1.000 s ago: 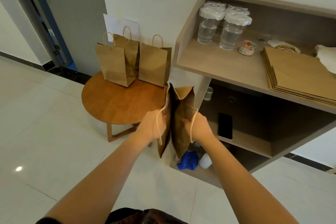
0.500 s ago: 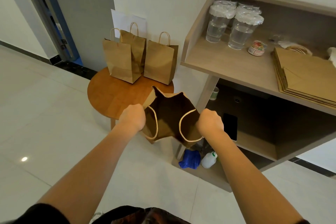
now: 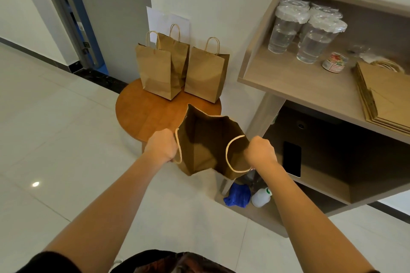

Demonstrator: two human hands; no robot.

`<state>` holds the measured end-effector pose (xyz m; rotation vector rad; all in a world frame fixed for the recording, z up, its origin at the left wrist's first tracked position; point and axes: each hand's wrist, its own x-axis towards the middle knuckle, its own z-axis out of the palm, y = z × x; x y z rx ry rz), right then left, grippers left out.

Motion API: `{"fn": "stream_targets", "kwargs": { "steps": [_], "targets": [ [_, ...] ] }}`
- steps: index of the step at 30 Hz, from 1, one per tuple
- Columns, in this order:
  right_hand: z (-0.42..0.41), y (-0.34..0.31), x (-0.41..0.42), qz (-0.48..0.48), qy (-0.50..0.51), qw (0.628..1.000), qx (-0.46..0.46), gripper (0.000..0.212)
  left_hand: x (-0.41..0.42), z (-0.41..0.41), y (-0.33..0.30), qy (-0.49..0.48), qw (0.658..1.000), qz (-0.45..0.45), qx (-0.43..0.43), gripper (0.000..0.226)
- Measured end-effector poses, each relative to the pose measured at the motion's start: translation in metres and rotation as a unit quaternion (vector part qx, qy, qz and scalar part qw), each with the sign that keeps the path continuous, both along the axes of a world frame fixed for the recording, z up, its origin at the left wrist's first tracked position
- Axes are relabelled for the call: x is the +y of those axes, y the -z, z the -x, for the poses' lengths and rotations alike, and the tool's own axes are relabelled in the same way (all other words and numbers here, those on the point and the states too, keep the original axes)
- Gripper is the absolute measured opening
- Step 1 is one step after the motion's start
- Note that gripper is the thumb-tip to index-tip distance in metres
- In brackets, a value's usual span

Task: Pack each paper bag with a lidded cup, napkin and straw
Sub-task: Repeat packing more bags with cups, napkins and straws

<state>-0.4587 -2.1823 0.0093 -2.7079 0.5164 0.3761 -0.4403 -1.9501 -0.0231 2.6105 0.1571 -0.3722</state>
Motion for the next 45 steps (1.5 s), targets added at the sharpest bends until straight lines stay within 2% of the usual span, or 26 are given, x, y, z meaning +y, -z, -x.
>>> {"fn": "stream_targets", "kwargs": {
  "steps": [2, 5, 7, 10, 12, 14, 16, 17, 19, 21, 23, 25, 31, 35, 40, 45],
  "targets": [
    [-0.008, 0.001, 0.004, -0.01, 0.002, 1.0, 0.012, 0.012, 0.013, -0.008, 0.002, -0.021, 0.999, 0.015, 0.028, 0.011],
    [-0.021, 0.001, 0.014, -0.086, -0.014, 0.995, 0.047, 0.023, 0.027, -0.016, -0.001, -0.061, 0.991, 0.098, 0.065, 0.024],
    [-0.031, 0.0, 0.022, -0.125, -0.023, 0.99, 0.062, 0.02, 0.036, -0.019, -0.006, -0.029, 0.986, 0.121, 0.114, 0.028],
    [-0.049, 0.006, 0.034, -0.124, -0.042, 0.989, 0.064, 0.013, 0.059, -0.032, -0.013, -0.003, 0.97, 0.168, 0.177, 0.031],
    [-0.065, 0.011, 0.043, -0.116, -0.063, 0.989, 0.063, 0.014, 0.066, -0.048, -0.016, -0.027, 0.966, 0.217, 0.138, 0.032],
    [-0.083, 0.015, 0.052, -0.095, -0.093, 0.989, 0.064, 0.015, 0.065, -0.07, -0.017, -0.073, 0.968, 0.237, 0.032, 0.035],
    [-0.106, 0.019, 0.061, -0.071, -0.118, 0.988, 0.065, 0.015, 0.055, -0.089, -0.023, -0.056, 0.969, 0.24, -0.024, 0.038],
    [-0.119, 0.021, 0.065, -0.064, -0.131, 0.987, 0.065, 0.015, 0.047, -0.098, -0.024, -0.016, 0.973, 0.231, -0.014, 0.046],
    [-0.146, 0.024, 0.072, -0.06, -0.154, 0.984, 0.067, 0.014, 0.032, -0.12, -0.022, 0.076, 0.985, 0.15, 0.041, 0.059],
    [-0.174, 0.027, 0.078, -0.062, -0.167, 0.981, 0.077, 0.011, 0.021, -0.142, -0.015, 0.13, 0.99, 0.034, 0.049, 0.051],
    [-0.201, 0.03, 0.081, -0.074, -0.168, 0.979, 0.087, 0.012, 0.018, -0.167, -0.003, 0.129, 0.99, -0.06, 0.003, 0.035],
    [-0.226, 0.035, 0.083, -0.087, -0.163, 0.979, 0.088, 0.014, 0.021, -0.19, 0.008, 0.116, 0.987, -0.108, -0.04, 0.026],
    [-0.282, 0.052, 0.088, -0.13, -0.106, 0.981, 0.094, 0.024, 0.046, -0.239, 0.029, 0.08, 0.992, -0.1, -0.008, 0.035],
    [-0.309, 0.062, 0.093, -0.151, -0.064, 0.983, 0.086, 0.021, 0.059, -0.262, 0.037, 0.075, 0.99, -0.121, 0.007, 0.029],
    [-0.332, 0.071, 0.108, -0.146, -0.031, 0.987, 0.061, 0.023, 0.069, -0.294, 0.039, 0.114, 0.983, -0.142, 0.02, 0.029],
    [-0.347, 0.068, 0.119, -0.137, -0.01, 0.99, 0.031, 0.035, 0.078, -0.321, 0.038, 0.124, 0.982, -0.139, 0.029, 0.02]
  ]
}}
